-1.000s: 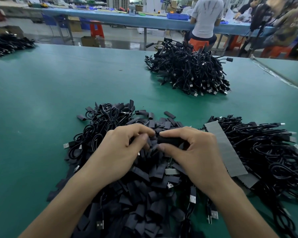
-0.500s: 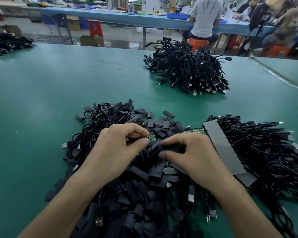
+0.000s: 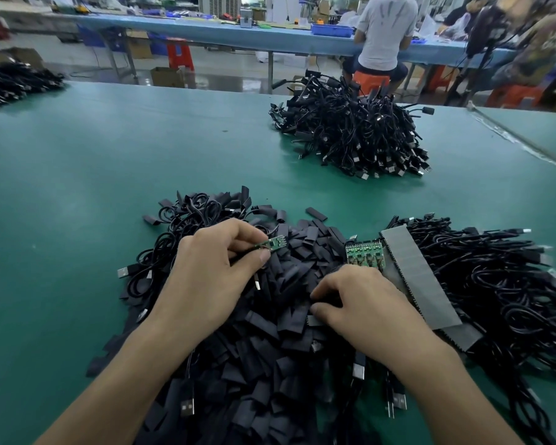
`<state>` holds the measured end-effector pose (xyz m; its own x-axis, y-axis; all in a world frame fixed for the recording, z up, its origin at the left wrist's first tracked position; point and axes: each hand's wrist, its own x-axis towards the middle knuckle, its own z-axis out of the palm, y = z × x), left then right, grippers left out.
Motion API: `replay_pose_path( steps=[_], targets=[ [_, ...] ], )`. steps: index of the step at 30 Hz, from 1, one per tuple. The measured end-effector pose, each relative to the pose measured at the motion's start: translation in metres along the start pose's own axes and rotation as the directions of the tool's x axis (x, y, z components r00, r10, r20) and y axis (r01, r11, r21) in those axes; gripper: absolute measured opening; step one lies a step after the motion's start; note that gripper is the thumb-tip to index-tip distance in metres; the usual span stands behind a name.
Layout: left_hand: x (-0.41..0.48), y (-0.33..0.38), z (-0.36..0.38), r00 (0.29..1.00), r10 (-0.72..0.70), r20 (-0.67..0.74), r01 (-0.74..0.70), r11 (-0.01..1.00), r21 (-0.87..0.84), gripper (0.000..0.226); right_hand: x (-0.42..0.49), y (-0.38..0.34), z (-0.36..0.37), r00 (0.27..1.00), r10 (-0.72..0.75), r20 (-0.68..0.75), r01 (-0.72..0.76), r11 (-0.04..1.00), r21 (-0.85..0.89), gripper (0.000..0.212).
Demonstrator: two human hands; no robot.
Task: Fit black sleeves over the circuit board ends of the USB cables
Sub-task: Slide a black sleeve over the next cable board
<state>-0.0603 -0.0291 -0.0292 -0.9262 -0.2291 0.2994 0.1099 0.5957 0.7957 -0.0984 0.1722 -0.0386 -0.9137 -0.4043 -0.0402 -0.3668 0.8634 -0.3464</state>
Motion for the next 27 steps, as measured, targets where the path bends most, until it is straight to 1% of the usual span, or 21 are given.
replay_pose_path(
  steps=[4,6,7,9,10,13,14,16,18,20,22,23,27],
  targets=[
    [0.0,0.001,0.0,1.0,0.03,-0.003,-0.031,0.999,-0.014,0.017,0.001,-0.01,0.009,0.992,-0.053,-0.112,0.054,0.999,0.0,0.032],
    [0.001,0.002,0.0,0.999,0.039,-0.009,-0.039,0.999,-0.014,0.017,0.001,-0.015,0.019,0.993,-0.043,-0.109,0.038,0.998,-0.052,0.046],
    [0.0,0.002,0.0,0.999,0.039,-0.01,-0.039,0.999,-0.014,0.017,0.0,-0.016,0.025,0.993,-0.042,-0.107,0.033,0.996,-0.087,0.05],
    [0.0,0.001,0.0,0.999,0.036,-0.01,-0.036,0.999,-0.012,0.018,0.0,-0.017,0.033,0.988,-0.056,-0.146,0.041,0.994,-0.101,0.046],
    [0.0,0.0,0.0,0.999,0.036,-0.013,-0.036,0.999,-0.004,0.019,0.0,-0.016,0.034,0.982,-0.062,-0.179,0.051,0.996,-0.068,0.039],
    [0.001,-0.003,-0.001,1.0,0.017,-0.017,-0.016,0.999,0.033,0.02,0.002,-0.015,0.033,0.964,-0.056,-0.261,0.077,0.994,0.072,0.018],
    [0.001,-0.004,0.0,1.0,0.006,-0.014,-0.005,0.999,0.042,0.02,0.004,-0.013,0.032,0.961,-0.038,-0.274,0.082,0.985,0.15,0.013],
    [0.002,-0.006,0.001,1.0,-0.014,-0.013,0.014,0.999,0.045,0.019,0.007,-0.011,0.028,0.96,0.007,-0.278,0.101,0.923,0.371,0.003],
    [0.002,-0.006,0.002,0.999,-0.033,0.01,0.032,0.999,0.033,0.018,0.008,-0.011,0.023,0.965,0.02,-0.262,0.136,0.816,0.562,0.007],
    [0.002,-0.004,0.003,0.996,-0.047,0.072,0.049,0.999,-0.023,0.02,0.008,-0.013,0.019,0.974,-0.006,-0.226,0.167,0.69,0.704,0.012],
    [0.002,-0.003,0.002,0.991,-0.048,0.124,0.06,0.994,-0.095,0.022,0.007,-0.016,0.017,0.976,-0.028,-0.216,0.191,0.583,0.79,0.016],
    [0.002,-0.003,0.002,0.99,-0.043,0.137,0.061,0.99,-0.124,0.022,0.006,-0.016,0.017,0.975,-0.029,-0.221,0.2,0.551,0.81,0.016],
    [0.003,-0.004,0.001,0.986,-0.036,0.161,0.066,0.98,-0.19,0.022,0.005,-0.018,0.015,0.964,0.007,-0.267,0.227,0.505,0.833,0.019]
  ],
)
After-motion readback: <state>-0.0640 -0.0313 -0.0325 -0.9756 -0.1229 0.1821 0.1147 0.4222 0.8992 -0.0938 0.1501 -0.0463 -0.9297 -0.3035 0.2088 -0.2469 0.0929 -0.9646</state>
